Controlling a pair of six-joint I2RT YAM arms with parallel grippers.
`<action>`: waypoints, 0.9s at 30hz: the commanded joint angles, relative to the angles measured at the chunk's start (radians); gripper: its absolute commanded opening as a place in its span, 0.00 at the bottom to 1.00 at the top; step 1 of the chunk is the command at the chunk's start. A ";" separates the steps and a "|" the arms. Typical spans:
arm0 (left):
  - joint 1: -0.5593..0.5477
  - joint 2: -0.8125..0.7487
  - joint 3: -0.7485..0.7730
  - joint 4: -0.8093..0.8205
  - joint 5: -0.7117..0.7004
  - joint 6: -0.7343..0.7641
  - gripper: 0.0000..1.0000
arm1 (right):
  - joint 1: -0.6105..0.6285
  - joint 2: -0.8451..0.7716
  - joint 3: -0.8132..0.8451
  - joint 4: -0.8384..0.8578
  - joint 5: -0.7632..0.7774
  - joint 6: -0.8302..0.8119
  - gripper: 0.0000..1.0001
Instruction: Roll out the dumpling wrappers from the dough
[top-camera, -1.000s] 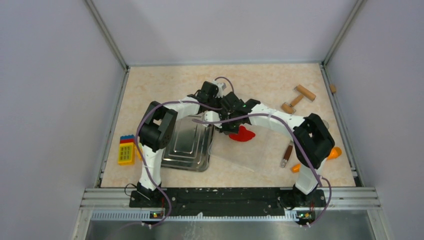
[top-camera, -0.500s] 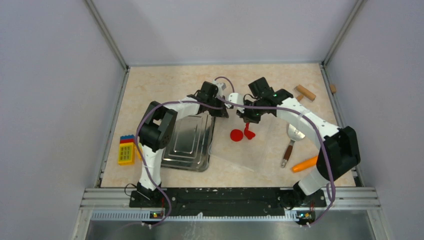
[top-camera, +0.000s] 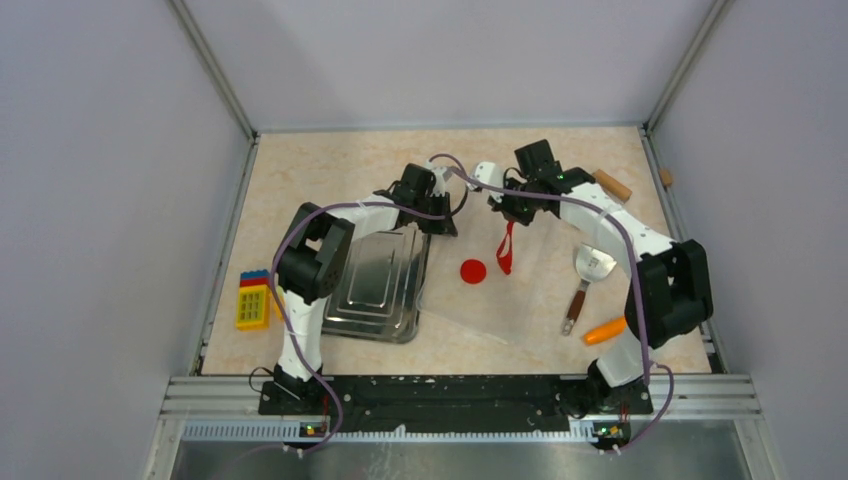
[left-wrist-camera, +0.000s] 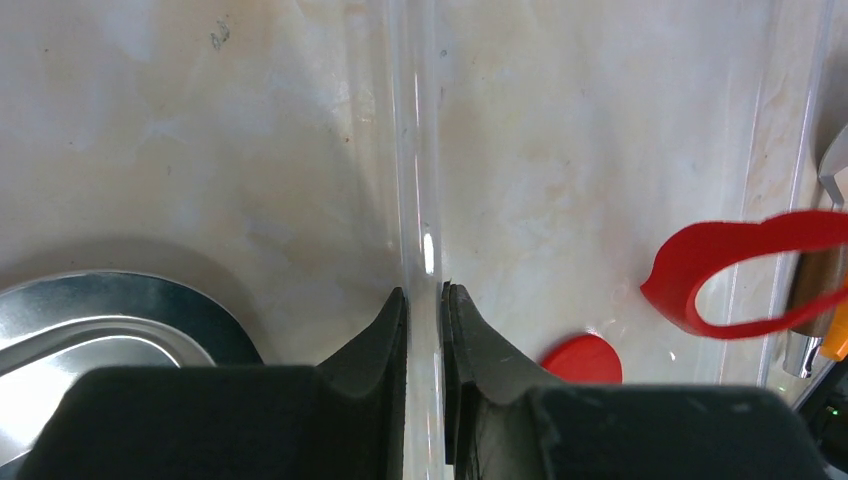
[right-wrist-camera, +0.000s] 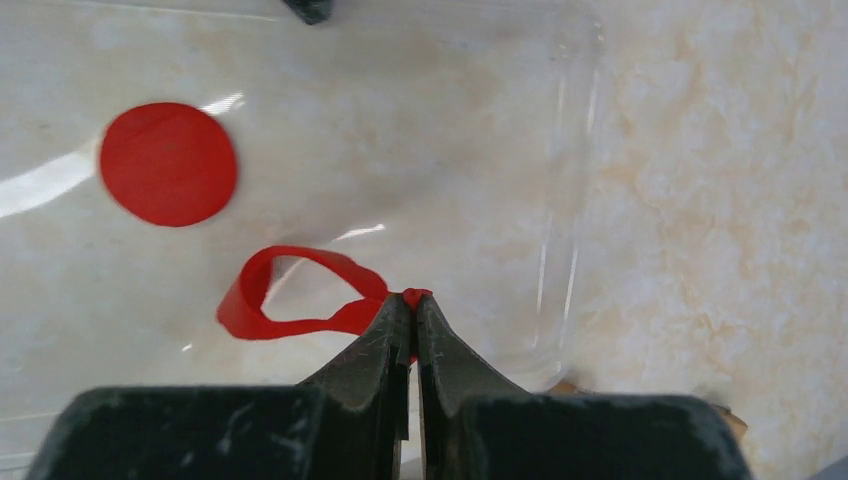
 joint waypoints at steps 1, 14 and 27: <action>-0.005 -0.017 -0.038 -0.078 0.014 0.036 0.00 | -0.055 0.055 0.096 0.109 0.064 0.025 0.03; -0.006 -0.023 -0.043 -0.079 0.020 0.038 0.01 | -0.098 0.103 0.106 0.011 -0.087 0.179 0.43; -0.006 -0.061 -0.025 -0.080 0.018 0.030 0.31 | -0.306 -0.104 -0.037 -0.064 -0.067 0.592 0.53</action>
